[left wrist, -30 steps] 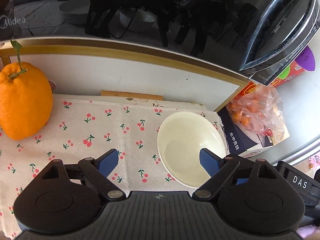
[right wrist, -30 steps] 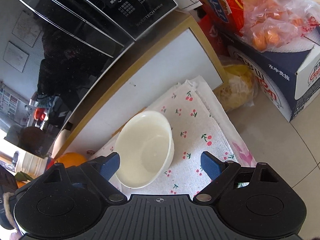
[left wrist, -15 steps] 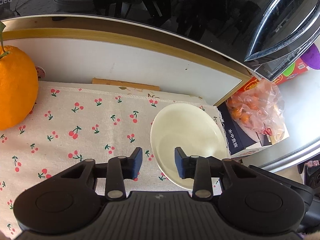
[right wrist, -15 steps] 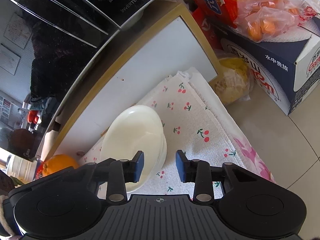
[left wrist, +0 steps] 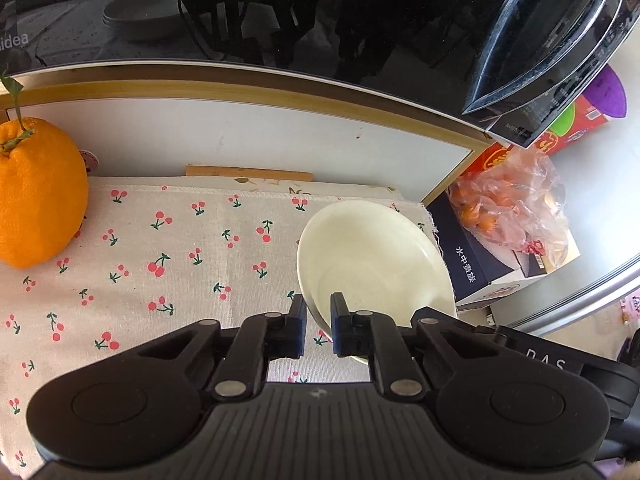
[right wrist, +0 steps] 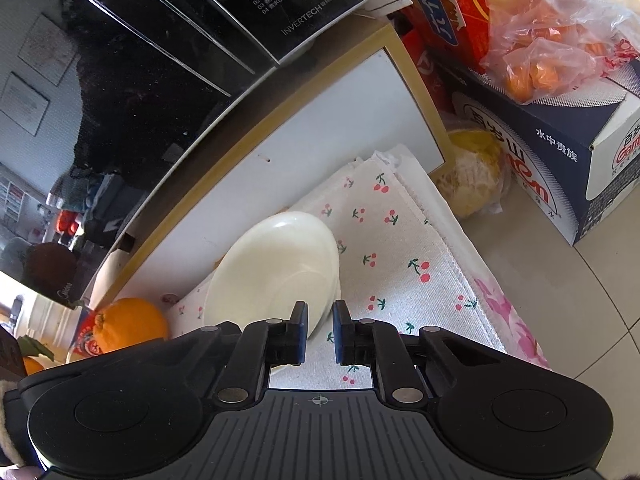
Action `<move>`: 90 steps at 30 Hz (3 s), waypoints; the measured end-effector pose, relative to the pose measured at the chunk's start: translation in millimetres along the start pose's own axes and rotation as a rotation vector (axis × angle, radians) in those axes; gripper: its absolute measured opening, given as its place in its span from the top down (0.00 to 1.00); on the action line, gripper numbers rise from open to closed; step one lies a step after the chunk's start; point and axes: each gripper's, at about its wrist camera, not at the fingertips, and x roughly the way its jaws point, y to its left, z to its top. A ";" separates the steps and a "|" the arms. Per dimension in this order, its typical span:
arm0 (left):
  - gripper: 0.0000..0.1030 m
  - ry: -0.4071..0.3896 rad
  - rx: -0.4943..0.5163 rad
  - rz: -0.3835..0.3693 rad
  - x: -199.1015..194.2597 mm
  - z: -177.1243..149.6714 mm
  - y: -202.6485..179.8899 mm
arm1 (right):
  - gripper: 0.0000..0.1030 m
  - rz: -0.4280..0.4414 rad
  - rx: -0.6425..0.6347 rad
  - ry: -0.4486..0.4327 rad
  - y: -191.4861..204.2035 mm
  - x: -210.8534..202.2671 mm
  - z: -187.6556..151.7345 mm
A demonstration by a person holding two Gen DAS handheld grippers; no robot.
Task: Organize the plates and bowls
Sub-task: 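Lift the white bowl with both grippers over the nested bowls, then lower the white bowl with both grippers into the nested bowls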
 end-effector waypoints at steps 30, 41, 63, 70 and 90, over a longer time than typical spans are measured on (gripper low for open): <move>0.88 -0.041 0.003 -0.052 -129.6 -69.9 3.7 | 0.87 -0.013 -0.118 -0.031 70.3 -131.4 -83.4; 0.88 -0.072 -0.025 -0.119 -163.5 -128.0 10.3 | 0.87 -0.061 -0.150 -0.053 73.6 -172.6 -143.0; 0.87 -0.039 -0.061 -0.196 -156.9 -173.7 15.3 | 0.86 -0.102 -0.083 -0.061 45.9 -188.4 -182.5; 0.88 -0.014 -0.097 -0.206 -145.0 -176.3 17.4 | 0.86 -0.138 -0.076 -0.054 40.9 -181.6 -185.2; 0.86 0.020 -0.068 -0.159 -127.2 -180.3 9.4 | 0.85 -0.181 -0.030 0.016 24.6 -156.3 -183.0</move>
